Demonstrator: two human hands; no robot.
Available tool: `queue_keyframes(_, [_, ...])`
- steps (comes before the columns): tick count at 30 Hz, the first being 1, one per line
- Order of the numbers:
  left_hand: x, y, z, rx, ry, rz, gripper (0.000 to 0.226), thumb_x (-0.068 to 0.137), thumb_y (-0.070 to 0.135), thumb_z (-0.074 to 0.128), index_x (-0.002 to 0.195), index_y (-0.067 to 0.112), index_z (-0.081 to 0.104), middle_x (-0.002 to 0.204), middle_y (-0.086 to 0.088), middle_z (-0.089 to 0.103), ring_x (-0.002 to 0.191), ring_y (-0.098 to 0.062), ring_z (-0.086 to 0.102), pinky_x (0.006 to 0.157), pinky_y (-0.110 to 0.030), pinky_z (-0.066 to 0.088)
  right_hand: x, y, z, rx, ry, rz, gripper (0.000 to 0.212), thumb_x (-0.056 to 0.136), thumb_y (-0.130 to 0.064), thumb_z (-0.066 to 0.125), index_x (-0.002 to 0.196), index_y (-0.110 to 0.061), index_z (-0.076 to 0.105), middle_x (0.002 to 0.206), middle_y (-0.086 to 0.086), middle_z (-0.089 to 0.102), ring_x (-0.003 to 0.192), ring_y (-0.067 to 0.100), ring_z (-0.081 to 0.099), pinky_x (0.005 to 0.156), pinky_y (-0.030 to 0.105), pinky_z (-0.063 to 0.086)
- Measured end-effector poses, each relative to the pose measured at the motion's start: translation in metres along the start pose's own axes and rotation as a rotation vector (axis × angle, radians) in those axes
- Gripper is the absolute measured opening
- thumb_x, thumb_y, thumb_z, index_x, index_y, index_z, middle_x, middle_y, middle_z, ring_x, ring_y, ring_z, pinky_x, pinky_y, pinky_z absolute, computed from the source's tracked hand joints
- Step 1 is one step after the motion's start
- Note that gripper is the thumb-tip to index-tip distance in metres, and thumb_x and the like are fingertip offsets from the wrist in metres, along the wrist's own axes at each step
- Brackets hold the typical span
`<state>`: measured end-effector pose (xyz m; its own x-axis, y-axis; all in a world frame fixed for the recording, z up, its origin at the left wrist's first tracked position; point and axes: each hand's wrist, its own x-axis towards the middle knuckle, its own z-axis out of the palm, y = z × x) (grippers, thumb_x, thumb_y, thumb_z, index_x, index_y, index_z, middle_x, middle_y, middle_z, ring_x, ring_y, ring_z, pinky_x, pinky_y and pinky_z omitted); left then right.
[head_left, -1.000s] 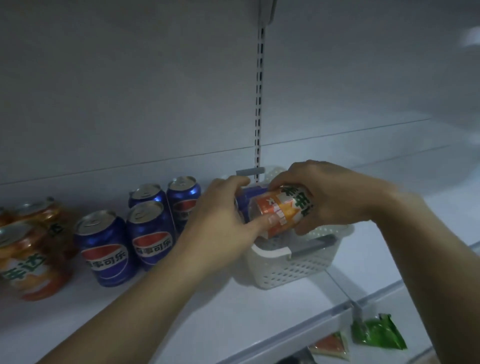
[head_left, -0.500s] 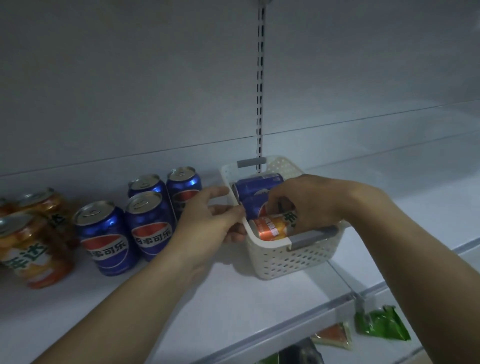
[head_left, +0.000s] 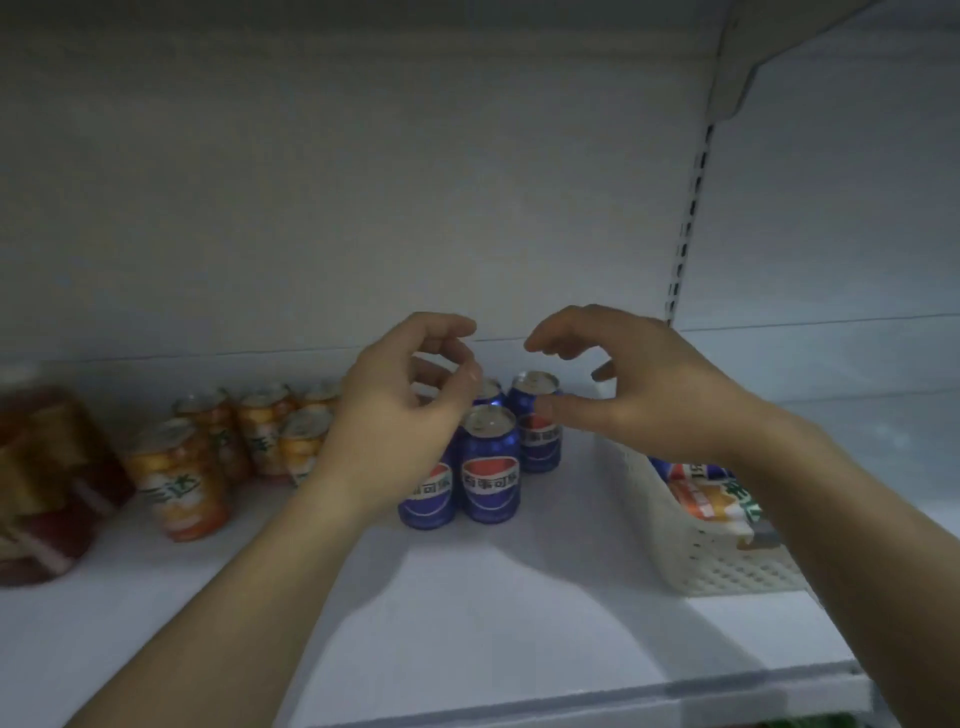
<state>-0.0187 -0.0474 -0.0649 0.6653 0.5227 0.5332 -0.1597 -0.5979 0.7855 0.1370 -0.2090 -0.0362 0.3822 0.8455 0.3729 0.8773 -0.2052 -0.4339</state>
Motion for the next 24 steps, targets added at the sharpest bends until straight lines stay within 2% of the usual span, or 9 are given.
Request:
queue_keyframes(4, [-0.012,-0.007,-0.054,0.066,0.089,0.014,0.028,0.094,0.012,0.065,0.116,0.028,0.065,0.1,0.009,0.066,0.08,-0.013,0.066,0.064,-0.022,0.055,0.019,-0.045,0.029,0.016,-0.015,-0.095,0.042,0.087,-0.044,0.075,0.125,-0.045,0.057,0.123,-0.023,0.06,0.113,-0.004,0.056,0.09,0.015,0.047])
queue_keyframes(9, [-0.028,-0.031,-0.122,0.109,0.213,-0.012,0.027,0.093,0.01,0.067,0.112,0.028,0.067,0.096,0.008,0.068,0.074,-0.018,0.066,0.059,-0.022,0.051,0.054,-0.097,0.075,0.073,-0.048,-0.178,0.035,0.091,-0.045,0.071,0.123,-0.045,0.057,0.12,-0.023,0.059,0.113,-0.003,0.056,0.09,0.021,0.049])
queue_keyframes(13, [-0.035,-0.059,-0.165,0.158,0.299,-0.03,0.027,0.092,0.011,0.068,0.113,0.027,0.067,0.094,0.009,0.069,0.072,-0.017,0.066,0.063,-0.029,0.054,0.094,-0.128,0.113,0.034,-0.134,-0.248,0.036,0.094,-0.041,0.071,0.127,-0.039,0.059,0.119,-0.019,0.059,0.108,-0.001,0.057,0.08,0.012,0.044])
queue_keyframes(15, [-0.033,-0.074,-0.177,0.213,0.316,-0.02,0.028,0.091,0.011,0.069,0.115,0.025,0.066,0.095,0.009,0.069,0.074,-0.013,0.065,0.066,-0.027,0.053,0.116,-0.137,0.127,0.001,-0.151,-0.278,0.036,0.093,-0.038,0.07,0.128,-0.035,0.06,0.118,-0.016,0.061,0.105,0.001,0.058,0.075,0.01,0.042])
queue_keyframes(20, [-0.01,-0.097,-0.196,0.314,0.282,-0.042,0.03,0.093,0.02,0.066,0.122,0.031,0.062,0.104,0.015,0.066,0.081,0.0,0.062,0.068,-0.014,0.05,0.169,-0.14,0.157,-0.096,-0.204,-0.299,0.036,0.092,-0.041,0.072,0.125,-0.033,0.061,0.113,-0.012,0.062,0.101,0.007,0.059,0.083,0.024,0.05])
queue_keyframes(24, [0.008,-0.108,-0.2,0.372,0.213,-0.024,0.033,0.095,0.021,0.064,0.126,0.03,0.06,0.109,0.016,0.063,0.089,0.0,0.06,0.071,-0.014,0.049,0.205,-0.134,0.179,-0.173,-0.25,-0.289,0.043,0.092,-0.041,0.072,0.131,-0.027,0.06,0.119,-0.005,0.062,0.105,0.014,0.059,0.088,0.031,0.051])
